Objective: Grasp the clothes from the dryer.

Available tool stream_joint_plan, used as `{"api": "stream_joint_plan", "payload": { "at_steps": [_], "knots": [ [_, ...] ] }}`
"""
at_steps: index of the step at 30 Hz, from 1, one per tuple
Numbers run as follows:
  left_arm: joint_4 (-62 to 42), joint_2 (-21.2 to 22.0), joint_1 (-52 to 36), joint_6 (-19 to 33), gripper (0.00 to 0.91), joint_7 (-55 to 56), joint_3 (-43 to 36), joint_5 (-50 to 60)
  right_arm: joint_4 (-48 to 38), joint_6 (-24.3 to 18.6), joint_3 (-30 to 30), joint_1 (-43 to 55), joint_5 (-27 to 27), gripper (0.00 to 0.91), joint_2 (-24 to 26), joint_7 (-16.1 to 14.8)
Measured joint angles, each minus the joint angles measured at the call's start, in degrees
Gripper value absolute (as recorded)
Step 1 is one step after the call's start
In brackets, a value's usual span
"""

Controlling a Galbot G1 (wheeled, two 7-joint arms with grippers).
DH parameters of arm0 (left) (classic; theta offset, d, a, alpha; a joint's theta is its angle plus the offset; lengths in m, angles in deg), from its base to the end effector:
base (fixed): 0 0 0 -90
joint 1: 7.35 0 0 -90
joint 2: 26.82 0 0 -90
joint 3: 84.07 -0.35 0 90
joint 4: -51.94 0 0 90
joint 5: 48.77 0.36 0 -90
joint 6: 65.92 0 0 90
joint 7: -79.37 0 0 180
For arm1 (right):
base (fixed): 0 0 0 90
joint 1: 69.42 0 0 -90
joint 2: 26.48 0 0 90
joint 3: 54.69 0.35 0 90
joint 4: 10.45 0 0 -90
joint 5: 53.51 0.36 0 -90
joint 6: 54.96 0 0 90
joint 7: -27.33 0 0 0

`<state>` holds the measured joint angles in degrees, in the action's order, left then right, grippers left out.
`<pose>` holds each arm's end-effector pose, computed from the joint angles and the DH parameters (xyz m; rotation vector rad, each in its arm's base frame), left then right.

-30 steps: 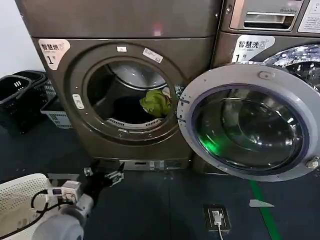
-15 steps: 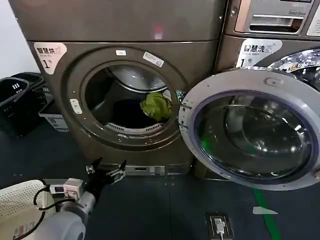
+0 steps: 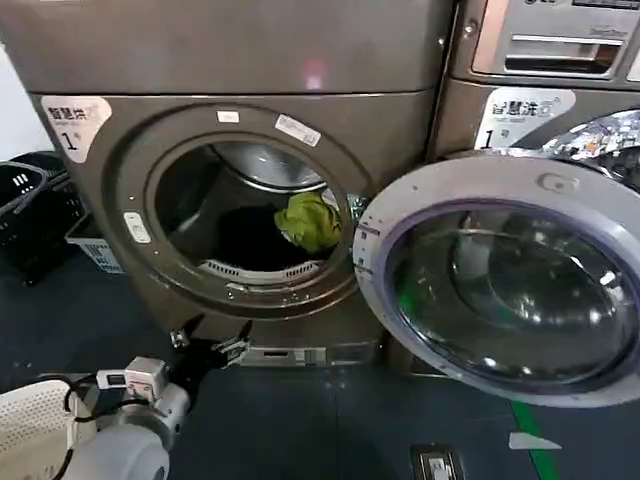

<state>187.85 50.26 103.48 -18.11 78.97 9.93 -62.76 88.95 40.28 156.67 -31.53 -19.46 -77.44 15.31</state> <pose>0.2032 0.0375 -0.1685 -0.1749 -2.8317 -0.0443 -0.1413 -0.4190 0.1243 1.4071 2.0724 -1.0484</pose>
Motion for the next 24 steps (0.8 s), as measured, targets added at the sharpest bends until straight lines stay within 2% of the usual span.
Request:
{"api": "stream_joint_plan", "payload": {
  "at_steps": [9, 21, 24],
  "knots": [
    [-3.74, -0.65, -4.98, 0.0, 0.907, 0.19, -1.93, -0.36, 1.31, 0.03, -0.18, -0.65, 0.08, 0.907, -1.47, -0.02],
    [-14.67, 0.01, -18.26, 0.1, 0.907, 0.92, -6.19, -0.61, 3.14, 0.22, 0.77, -2.03, 1.22, 0.907, -3.43, -0.12],
    [-18.45, 0.09, -22.27, 1.52, 0.907, 1.09, -7.45, -0.78, 3.59, 0.24, 0.76, -2.01, 1.37, 0.907, -3.85, -0.26]
  ]
}}
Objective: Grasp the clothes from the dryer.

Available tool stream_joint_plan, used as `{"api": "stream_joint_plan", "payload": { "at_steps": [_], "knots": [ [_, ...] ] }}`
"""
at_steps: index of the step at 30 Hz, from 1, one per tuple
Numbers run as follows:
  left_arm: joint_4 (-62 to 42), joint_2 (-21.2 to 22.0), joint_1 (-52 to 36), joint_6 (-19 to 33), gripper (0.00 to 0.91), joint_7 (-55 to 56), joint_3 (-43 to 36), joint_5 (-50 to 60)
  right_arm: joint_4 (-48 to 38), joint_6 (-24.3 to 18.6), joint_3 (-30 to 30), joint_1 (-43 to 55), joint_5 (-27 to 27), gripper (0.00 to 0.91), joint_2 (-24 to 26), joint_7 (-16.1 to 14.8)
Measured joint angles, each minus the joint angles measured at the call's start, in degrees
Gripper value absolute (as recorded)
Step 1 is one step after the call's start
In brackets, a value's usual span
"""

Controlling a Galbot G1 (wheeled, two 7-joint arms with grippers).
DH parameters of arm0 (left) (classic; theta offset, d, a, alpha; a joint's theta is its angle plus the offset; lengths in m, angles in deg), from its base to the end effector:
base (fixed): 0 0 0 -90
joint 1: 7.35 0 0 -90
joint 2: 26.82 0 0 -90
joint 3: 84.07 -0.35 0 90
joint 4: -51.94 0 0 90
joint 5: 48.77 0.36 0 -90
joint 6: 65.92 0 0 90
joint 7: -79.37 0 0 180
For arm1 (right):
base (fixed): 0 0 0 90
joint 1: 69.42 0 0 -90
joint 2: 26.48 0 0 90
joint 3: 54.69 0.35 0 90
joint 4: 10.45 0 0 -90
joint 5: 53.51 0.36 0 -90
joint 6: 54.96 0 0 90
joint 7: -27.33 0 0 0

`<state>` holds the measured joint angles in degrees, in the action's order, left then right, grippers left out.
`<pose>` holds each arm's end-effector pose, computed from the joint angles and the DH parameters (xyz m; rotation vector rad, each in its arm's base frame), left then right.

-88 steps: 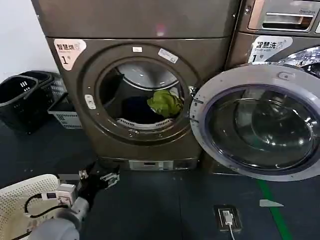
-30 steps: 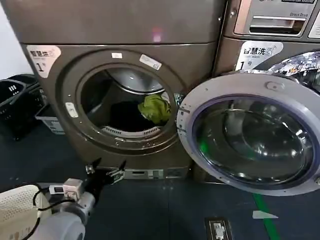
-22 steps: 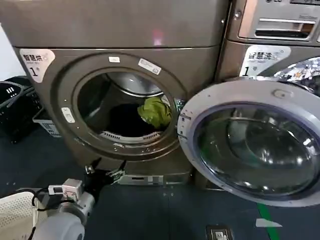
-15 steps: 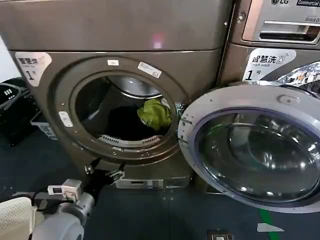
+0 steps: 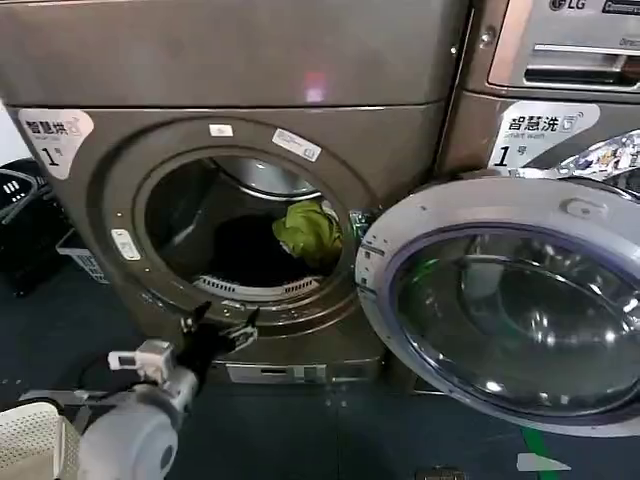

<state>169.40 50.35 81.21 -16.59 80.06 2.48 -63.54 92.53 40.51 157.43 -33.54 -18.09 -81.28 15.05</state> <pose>0.3234 0.0221 -0.1756 -0.2397 -2.9003 -0.0270 -0.1487 -0.3979 0.1226 1.4024 2.0940 -1.0977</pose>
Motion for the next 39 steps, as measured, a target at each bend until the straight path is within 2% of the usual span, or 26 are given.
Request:
{"api": "stream_joint_plan", "payload": {
  "at_steps": [11, 27, 39],
  "knots": [
    [-15.78, 0.79, -13.66, 5.81, 0.907, 1.48, -4.36, -0.59, 0.77, 0.08, -0.08, -0.04, 0.94, 0.907, -0.15, -0.21],
    [-43.23, 4.12, -33.91, 15.2, 0.907, 6.32, -11.08, -1.55, 2.48, 0.13, -2.13, 1.6, 1.04, 0.907, -0.34, -0.25],
    [-62.7, 6.28, -46.49, 19.24, 0.907, 4.85, -14.57, -1.9, 3.32, 0.08, -4.04, 3.16, 0.97, 0.907, -0.35, -0.25]
  ]
}}
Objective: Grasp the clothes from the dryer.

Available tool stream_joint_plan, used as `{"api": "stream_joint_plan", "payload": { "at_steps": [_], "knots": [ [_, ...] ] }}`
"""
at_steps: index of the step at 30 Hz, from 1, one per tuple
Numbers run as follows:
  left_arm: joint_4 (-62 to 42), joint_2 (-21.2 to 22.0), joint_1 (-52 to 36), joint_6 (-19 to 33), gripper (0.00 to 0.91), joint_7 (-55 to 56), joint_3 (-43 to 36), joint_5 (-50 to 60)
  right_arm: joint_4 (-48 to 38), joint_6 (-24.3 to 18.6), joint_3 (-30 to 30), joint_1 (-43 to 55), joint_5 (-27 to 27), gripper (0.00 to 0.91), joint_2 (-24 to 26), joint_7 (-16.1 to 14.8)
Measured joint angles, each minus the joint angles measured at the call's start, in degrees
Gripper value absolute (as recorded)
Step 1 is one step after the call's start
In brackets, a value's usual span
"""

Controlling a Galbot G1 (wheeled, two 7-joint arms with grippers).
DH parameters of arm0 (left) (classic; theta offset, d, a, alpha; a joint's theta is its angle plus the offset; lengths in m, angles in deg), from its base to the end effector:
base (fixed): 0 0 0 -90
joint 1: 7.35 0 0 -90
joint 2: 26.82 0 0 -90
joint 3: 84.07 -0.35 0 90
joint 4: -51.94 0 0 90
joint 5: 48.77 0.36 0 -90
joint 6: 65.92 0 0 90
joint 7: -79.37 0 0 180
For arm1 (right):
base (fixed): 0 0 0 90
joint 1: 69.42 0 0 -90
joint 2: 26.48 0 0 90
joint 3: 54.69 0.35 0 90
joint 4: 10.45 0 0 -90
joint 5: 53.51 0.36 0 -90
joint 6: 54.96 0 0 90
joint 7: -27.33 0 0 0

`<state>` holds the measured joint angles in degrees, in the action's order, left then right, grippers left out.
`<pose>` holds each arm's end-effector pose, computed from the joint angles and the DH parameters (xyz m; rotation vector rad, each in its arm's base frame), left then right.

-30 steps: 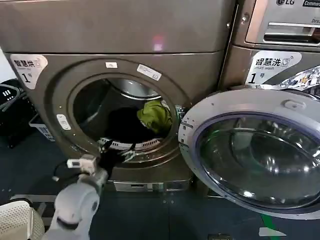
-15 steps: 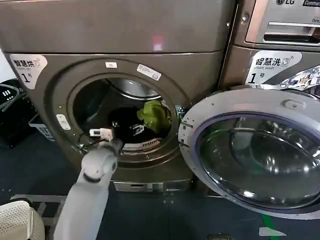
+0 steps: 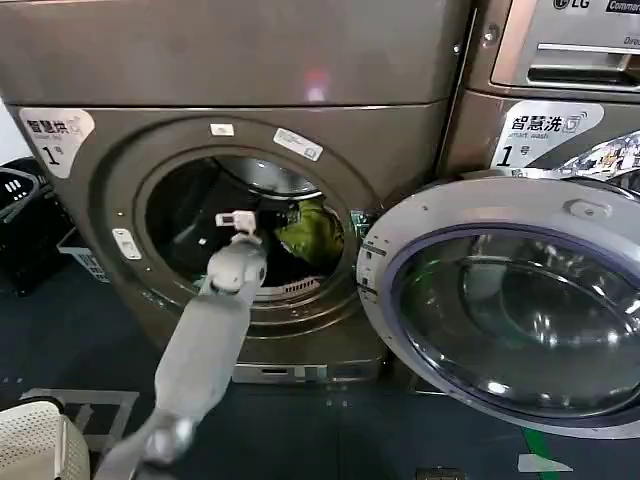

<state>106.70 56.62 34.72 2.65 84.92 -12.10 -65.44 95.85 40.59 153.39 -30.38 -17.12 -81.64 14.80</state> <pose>0.6064 -0.0267 -0.1707 -0.1274 -2.9429 -0.0722 -0.1259 -0.3924 0.1073 1.3159 2.1409 -1.0604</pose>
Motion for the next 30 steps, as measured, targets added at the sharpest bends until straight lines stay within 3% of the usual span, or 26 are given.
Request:
{"api": "stream_joint_plan", "payload": {
  "at_steps": [14, 30],
  "knots": [
    [-16.99, -0.17, -8.86, 1.54, 0.907, -8.02, -5.4, 0.64, -0.05, -0.17, -0.6, 0.3, 0.02, 0.907, 0.08, -0.08],
    [-28.23, -1.75, -16.87, 5.75, 0.907, -39.32, -23.09, 12.17, 0.06, -0.22, -0.82, 0.22, -0.03, 0.907, 0.0, -0.09]
  ]
}}
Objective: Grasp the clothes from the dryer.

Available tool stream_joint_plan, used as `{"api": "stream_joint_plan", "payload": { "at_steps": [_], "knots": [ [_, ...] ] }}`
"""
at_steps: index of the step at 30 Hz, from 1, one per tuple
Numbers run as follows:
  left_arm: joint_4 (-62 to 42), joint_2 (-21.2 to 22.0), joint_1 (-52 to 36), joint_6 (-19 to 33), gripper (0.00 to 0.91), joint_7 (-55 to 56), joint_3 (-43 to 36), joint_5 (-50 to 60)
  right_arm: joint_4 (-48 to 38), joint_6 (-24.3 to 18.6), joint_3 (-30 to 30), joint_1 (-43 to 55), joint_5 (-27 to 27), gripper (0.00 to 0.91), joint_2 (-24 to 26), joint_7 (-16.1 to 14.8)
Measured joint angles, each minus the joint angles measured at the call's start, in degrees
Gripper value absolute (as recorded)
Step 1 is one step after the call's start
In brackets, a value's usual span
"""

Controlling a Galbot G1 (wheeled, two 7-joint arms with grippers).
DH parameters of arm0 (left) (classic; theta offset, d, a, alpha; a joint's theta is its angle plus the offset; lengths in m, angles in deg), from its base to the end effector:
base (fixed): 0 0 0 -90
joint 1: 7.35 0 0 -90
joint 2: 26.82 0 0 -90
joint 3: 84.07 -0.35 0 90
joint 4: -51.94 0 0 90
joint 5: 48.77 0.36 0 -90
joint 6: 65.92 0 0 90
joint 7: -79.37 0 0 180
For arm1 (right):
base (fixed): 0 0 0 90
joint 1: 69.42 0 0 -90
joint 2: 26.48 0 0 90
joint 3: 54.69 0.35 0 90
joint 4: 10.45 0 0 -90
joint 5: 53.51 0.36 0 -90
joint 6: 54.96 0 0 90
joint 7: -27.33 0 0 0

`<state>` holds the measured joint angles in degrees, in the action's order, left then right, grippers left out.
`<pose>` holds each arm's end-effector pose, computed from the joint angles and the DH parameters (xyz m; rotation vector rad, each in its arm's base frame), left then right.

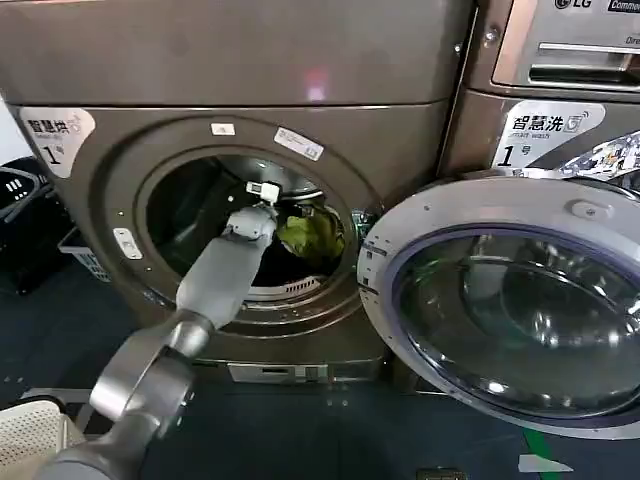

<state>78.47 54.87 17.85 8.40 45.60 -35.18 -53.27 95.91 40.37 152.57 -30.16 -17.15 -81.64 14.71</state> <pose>0.6672 -0.0075 -0.1800 -0.8733 -2.4207 -0.7166 -0.1223 -0.3940 0.1044 1.3051 2.1528 -1.0574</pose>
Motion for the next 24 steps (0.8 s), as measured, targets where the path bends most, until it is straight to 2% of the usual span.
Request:
{"api": "stream_joint_plan", "payload": {
  "at_steps": [13, 18, 24],
  "knots": [
    [-5.3, -1.1, -5.16, 3.86, 0.907, -20.09, -9.21, 12.69, 0.62, -0.07, -1.34, 0.88, -0.3, 0.907, -0.03, -0.02],
    [-6.76, -1.0, -6.56, 4.47, 0.907, -24.32, -11.79, 18.0, 0.61, -0.13, -1.67, 1.17, -0.35, 0.907, -0.11, -0.07],
    [-7.36, -1.43, -7.61, 2.66, 0.907, -26.35, -13.55, 22.62, 0.95, -0.15, -2.28, 1.6, -0.45, 0.907, -0.21, -0.08]
  ]
}}
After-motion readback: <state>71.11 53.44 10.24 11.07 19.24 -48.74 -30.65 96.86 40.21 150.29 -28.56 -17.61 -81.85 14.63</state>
